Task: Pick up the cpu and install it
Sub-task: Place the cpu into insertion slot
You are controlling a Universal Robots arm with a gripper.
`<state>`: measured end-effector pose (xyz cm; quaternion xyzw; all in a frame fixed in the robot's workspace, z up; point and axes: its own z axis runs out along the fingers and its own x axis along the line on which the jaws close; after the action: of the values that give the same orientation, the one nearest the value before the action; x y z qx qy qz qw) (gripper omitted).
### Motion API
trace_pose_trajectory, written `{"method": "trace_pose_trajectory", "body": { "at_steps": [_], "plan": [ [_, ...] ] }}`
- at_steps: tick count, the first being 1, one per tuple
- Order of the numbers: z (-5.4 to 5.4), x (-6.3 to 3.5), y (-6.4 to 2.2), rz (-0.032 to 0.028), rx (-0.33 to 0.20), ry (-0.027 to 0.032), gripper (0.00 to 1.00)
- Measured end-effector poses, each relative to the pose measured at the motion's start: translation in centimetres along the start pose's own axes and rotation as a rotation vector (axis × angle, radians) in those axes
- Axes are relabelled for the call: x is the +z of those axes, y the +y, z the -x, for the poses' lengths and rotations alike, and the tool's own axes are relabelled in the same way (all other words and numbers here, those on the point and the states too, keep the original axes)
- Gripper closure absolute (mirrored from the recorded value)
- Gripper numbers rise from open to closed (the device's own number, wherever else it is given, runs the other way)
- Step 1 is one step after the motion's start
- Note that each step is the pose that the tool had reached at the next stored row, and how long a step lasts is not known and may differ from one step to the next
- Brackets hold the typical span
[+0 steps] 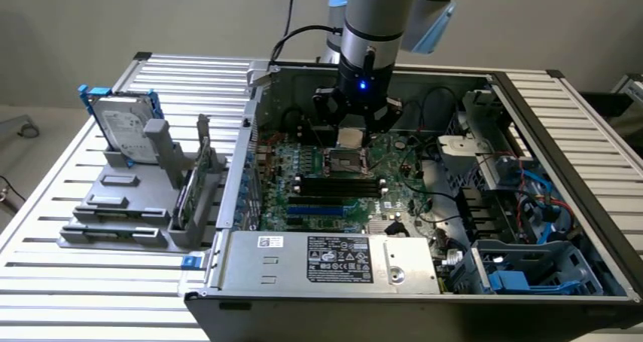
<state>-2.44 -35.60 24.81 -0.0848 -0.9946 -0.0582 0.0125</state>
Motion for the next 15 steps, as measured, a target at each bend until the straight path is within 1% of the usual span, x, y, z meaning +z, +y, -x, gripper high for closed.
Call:
{"method": "trace_pose_trajectory", "body": {
  "at_steps": [15],
  "plan": [
    [0.0,0.0,0.0,0.0,0.0,0.0,0.45]
  ]
}}
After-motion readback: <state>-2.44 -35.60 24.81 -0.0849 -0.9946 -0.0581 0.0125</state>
